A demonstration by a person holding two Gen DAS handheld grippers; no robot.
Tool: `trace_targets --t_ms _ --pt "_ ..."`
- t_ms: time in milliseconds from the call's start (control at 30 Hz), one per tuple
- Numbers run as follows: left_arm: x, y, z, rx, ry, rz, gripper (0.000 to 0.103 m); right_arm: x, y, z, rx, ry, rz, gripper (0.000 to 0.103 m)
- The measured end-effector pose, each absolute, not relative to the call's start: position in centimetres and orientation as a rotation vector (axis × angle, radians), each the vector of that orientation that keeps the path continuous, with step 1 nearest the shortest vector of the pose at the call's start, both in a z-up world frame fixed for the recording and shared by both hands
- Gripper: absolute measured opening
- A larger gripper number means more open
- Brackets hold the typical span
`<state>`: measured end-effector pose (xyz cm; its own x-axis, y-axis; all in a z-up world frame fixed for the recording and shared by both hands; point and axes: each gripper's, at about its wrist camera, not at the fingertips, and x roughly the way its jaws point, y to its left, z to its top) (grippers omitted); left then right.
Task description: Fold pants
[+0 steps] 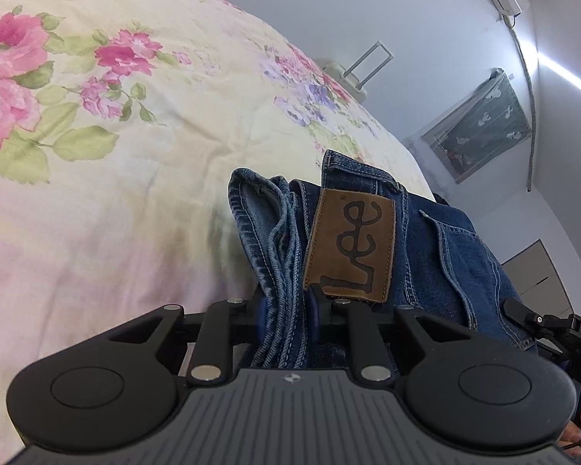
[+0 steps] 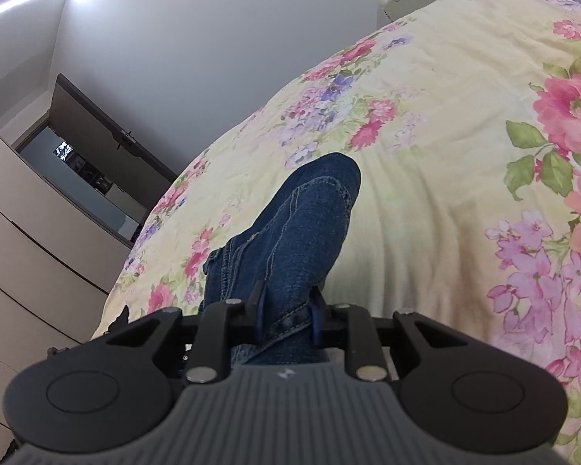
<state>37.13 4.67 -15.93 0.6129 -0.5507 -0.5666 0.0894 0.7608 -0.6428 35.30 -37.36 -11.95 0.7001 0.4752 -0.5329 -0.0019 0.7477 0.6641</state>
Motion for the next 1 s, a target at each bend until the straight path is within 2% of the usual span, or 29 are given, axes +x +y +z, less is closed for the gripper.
trace_targets --t_ms 233,600,800,1000 --pt "35.6 10.7 -12.6 -0.589 0.811 -0.359 0.022 34.9 -32.2 -8.6 0.673 0.749 0.375 0.017" --pt "36.8 21.7 -8.2 -0.419 0.794 -0.234 0.022 38.5 -21.1 -10.5 0.788 0.797 0.562 0.017" --pt "39.8 26.8 -9.1 -0.398 0.810 -0.171 0.021 42.7 -14.9 -13.8 0.864 0.831 0.613 0.017" --pt "41.9 30.1 -13.7 -0.412 0.873 -0.121 0.021 46.4 -9.6 -17.8 0.851 0.904 0.631 0.017"
